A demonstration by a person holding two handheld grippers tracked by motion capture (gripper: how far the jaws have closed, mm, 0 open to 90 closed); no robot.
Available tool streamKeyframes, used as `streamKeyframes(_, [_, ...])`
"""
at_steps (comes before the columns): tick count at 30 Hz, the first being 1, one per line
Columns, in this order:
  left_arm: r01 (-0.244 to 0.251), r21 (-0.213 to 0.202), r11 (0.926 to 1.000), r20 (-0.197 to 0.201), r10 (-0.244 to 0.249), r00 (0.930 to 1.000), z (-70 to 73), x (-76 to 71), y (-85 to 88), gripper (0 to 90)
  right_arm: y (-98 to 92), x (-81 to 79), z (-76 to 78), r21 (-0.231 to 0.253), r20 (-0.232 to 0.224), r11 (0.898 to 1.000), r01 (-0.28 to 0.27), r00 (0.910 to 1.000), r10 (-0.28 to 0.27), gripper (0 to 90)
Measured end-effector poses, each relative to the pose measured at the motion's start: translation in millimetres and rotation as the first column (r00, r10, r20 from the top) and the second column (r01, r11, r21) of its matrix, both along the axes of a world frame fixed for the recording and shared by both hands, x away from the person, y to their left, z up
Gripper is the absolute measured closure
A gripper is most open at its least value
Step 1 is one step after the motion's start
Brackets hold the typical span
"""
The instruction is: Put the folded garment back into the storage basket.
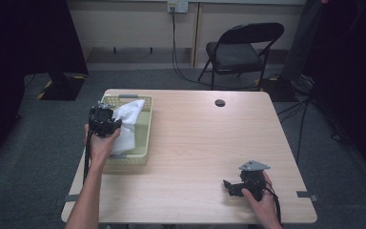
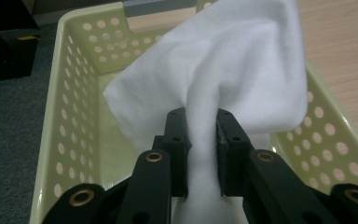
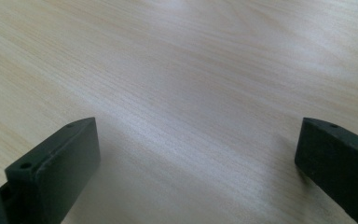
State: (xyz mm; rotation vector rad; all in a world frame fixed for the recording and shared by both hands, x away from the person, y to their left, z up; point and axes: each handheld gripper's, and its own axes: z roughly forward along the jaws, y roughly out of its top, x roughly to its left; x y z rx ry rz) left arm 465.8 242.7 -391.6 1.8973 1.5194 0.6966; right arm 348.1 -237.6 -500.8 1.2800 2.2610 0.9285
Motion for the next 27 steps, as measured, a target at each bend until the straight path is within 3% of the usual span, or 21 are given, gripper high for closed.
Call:
streamKeyframes(9, [-0.005,0.018,0.9998,-0.034,0.006,0.9994,-8.9,5.6,-2.4,77.2,0.0,0.0,0.0,0.000,0.000,1.000,0.000,1.0000,0.000,0.0])
streamKeyframes(22, [-0.014,0.012,0.9998,-0.066,0.015,0.9977,-19.6,12.4,-10.9,76.9,0.0,0.0,0.0,0.000,0.000,1.000,0.000,1.0000,0.000,0.0])
streamKeyframes(27, [0.004,0.027,0.9996,-0.090,-0.002,0.9959,-21.9,13.7,-13.8,76.5,0.0,0.0,0.0,0.000,0.000,1.000,0.000,1.0000,0.000,0.0])
